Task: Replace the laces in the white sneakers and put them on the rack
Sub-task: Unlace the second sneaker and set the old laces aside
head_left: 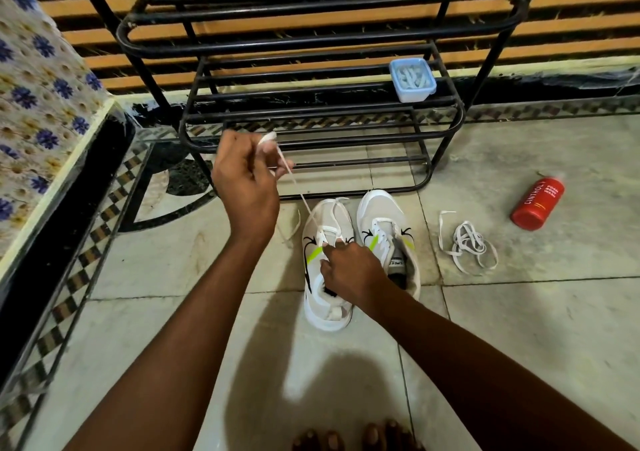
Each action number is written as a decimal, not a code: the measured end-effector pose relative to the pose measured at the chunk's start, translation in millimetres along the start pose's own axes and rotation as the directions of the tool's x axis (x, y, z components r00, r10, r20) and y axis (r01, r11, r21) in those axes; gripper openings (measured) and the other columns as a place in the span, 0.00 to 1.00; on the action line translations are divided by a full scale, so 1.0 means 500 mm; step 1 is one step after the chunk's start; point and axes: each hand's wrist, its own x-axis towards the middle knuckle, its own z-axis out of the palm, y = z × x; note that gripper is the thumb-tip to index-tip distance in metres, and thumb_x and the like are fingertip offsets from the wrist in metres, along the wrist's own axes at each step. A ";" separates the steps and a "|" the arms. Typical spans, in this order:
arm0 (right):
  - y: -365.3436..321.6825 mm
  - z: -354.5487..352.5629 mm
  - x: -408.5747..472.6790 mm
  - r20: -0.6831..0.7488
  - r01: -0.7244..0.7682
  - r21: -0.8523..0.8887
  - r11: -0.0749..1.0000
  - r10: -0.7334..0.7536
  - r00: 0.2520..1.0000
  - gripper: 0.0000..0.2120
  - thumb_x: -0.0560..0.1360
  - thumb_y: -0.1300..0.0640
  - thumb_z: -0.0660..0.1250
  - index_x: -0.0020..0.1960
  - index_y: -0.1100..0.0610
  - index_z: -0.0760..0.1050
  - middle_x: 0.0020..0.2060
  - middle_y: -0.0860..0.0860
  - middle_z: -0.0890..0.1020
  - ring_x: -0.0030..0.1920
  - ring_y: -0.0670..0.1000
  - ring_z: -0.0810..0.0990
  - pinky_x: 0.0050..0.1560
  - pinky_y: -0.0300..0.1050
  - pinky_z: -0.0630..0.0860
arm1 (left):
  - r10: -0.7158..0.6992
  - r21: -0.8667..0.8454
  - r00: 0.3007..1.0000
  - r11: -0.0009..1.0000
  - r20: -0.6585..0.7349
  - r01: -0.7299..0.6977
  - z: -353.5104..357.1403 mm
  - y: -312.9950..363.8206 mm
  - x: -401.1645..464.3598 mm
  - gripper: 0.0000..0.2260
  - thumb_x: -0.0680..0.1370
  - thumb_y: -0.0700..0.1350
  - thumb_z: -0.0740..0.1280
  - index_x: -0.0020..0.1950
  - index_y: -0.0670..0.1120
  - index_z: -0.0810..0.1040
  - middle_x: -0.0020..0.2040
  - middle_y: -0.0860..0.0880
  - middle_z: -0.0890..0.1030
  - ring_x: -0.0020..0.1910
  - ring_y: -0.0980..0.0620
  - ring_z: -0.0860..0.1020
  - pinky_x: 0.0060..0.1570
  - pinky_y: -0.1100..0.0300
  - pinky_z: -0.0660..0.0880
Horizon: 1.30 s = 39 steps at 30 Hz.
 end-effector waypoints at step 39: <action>-0.012 -0.027 -0.010 0.062 -0.049 0.009 0.999 0.049 0.997 0.30 0.75 0.45 0.44 0.65 0.55 0.75 0.55 0.57 0.80 0.52 0.63 0.81 0.47 0.51 0.75 | -0.421 -0.036 0.853 0.891 0.309 0.453 0.010 -0.114 -0.091 0.13 0.89 0.48 0.54 0.50 0.42 0.68 0.36 0.49 0.74 0.32 0.52 0.73 0.33 0.57 0.73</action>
